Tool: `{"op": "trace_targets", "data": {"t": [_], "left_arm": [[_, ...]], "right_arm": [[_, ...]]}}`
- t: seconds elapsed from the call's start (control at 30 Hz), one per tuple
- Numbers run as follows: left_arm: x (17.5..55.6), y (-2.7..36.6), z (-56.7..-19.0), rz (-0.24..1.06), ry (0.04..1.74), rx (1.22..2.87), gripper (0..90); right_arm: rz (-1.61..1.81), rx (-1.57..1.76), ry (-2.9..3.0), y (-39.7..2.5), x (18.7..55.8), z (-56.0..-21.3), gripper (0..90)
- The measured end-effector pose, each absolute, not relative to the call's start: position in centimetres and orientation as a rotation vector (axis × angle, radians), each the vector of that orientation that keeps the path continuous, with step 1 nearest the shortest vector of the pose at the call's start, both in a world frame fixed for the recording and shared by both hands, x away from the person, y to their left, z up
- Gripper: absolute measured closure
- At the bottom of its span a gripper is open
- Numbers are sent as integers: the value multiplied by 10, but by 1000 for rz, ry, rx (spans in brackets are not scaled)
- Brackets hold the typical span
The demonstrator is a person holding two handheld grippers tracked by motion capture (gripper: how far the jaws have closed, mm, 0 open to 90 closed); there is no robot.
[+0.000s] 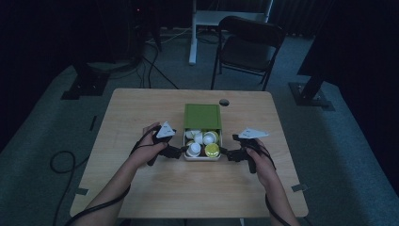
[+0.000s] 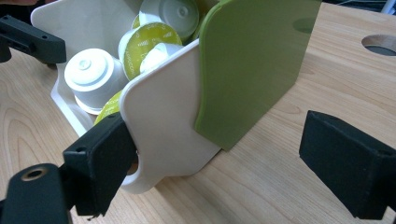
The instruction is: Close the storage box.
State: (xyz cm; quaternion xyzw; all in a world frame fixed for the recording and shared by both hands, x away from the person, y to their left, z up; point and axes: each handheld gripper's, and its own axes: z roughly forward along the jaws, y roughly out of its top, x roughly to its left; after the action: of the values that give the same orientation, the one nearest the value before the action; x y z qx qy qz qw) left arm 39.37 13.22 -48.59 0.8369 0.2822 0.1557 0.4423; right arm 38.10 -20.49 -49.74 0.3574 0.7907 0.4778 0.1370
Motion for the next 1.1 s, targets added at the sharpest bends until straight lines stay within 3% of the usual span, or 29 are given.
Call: {"op": "trace_targets", "data": {"t": [1.1], "left_arm": [[421, 130, -484, 414, 750, 2065, 110]], "right_arm": [[1328, 1095, 2269, -200, 406, -494, 107]]}}
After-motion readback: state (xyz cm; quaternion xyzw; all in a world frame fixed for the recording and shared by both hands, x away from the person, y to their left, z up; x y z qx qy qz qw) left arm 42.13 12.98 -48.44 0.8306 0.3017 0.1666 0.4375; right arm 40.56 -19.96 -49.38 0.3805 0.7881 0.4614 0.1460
